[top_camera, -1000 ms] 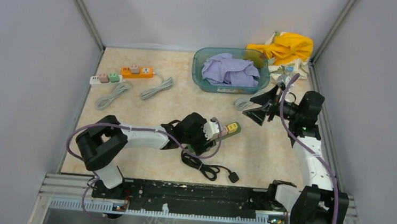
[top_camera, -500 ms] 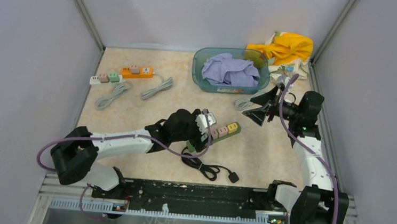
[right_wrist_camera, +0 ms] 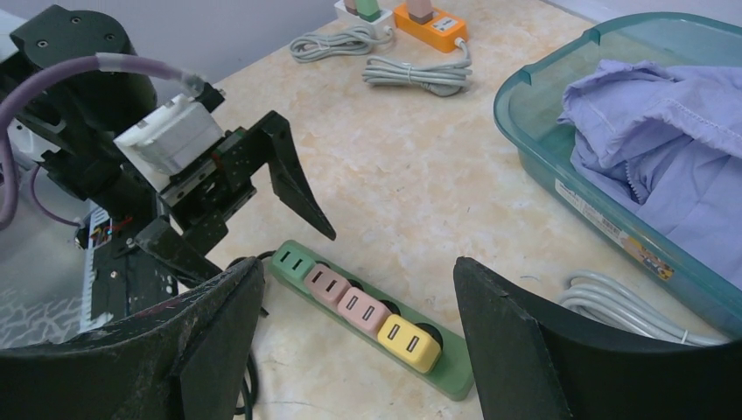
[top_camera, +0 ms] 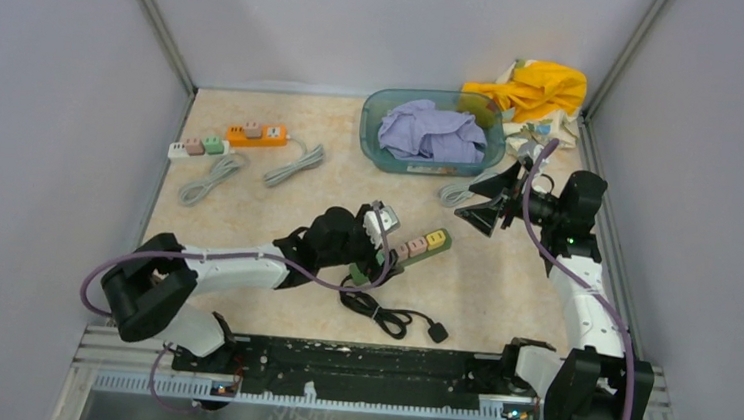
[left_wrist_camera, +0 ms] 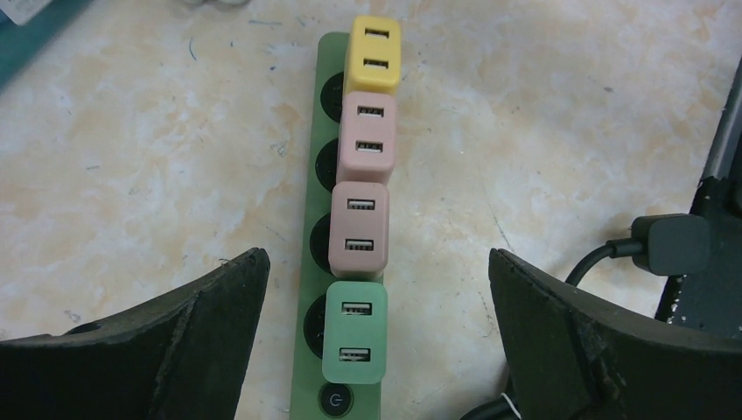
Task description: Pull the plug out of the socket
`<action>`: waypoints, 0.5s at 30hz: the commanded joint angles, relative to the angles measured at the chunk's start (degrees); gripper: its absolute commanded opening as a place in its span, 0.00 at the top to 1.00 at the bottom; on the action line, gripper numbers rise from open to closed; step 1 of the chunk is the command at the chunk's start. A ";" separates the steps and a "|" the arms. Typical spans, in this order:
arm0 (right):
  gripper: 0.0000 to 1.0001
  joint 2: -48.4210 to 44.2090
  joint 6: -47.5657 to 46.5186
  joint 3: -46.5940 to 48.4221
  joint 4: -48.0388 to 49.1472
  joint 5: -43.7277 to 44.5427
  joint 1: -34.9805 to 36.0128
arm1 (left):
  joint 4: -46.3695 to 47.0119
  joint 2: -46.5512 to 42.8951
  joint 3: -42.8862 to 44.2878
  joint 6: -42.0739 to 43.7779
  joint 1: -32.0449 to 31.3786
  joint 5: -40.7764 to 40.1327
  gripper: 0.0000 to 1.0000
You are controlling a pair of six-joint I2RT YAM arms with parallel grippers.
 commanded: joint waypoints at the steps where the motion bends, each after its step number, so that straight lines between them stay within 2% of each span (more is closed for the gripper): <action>1: 0.20 -1.05 -1.22 2.79 1.10 -0.23 0.37 | -1.26 2.86 2.89 -0.06 0.53 1.24 0.00; 8: 0.20 -1.06 -1.35 2.70 1.17 -0.21 0.37 | -6.50 8.34 7.05 3.20 0.56 -0.41 0.02; 15: 0.20 -0.95 -1.31 2.62 1.28 -0.25 0.37 | -11.14 15.09 12.02 3.33 0.16 -1.29 0.16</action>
